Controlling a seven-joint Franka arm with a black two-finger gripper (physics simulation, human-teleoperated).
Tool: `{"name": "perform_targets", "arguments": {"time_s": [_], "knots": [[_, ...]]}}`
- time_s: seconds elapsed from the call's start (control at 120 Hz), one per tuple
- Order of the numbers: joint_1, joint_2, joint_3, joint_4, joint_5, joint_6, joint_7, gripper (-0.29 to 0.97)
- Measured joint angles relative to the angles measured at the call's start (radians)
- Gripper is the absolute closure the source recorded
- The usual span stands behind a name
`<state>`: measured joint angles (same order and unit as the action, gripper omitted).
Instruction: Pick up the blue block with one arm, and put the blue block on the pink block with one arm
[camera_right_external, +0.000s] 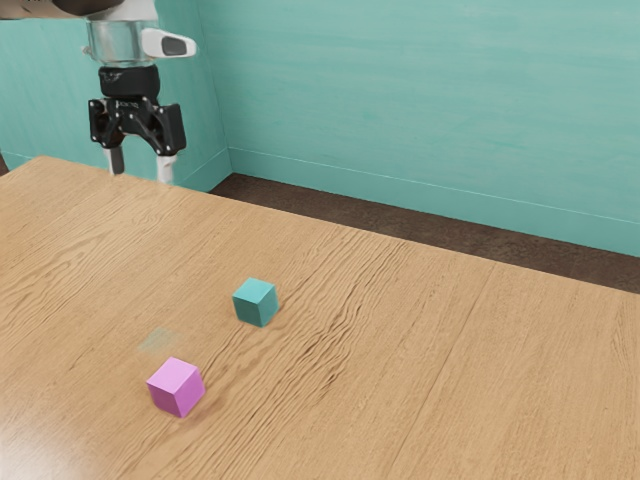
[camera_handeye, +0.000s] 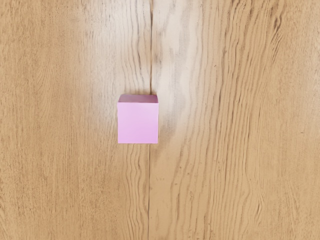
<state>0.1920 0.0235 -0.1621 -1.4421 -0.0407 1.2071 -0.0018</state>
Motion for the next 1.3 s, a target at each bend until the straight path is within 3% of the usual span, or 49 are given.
{"name": "perform_targets", "arguments": {"time_s": [0.15, 0.508, 0.775, 0.967, 1.3], "knots": [[0.026, 0.03, 0.006, -0.022, -0.007, 0.143, 0.001, 0.0], [-0.029, 0.168, 0.011, -0.369, 0.045, 0.612, 0.004, 0.0], [-0.035, 0.282, 0.005, -0.442, 0.098, 0.903, 0.005, 0.0], [-0.036, 0.388, -0.006, -0.358, 0.111, 0.965, -0.013, 0.0], [-0.035, 0.44, 0.001, -0.352, 0.115, 0.979, -0.03, 0.0]]}}
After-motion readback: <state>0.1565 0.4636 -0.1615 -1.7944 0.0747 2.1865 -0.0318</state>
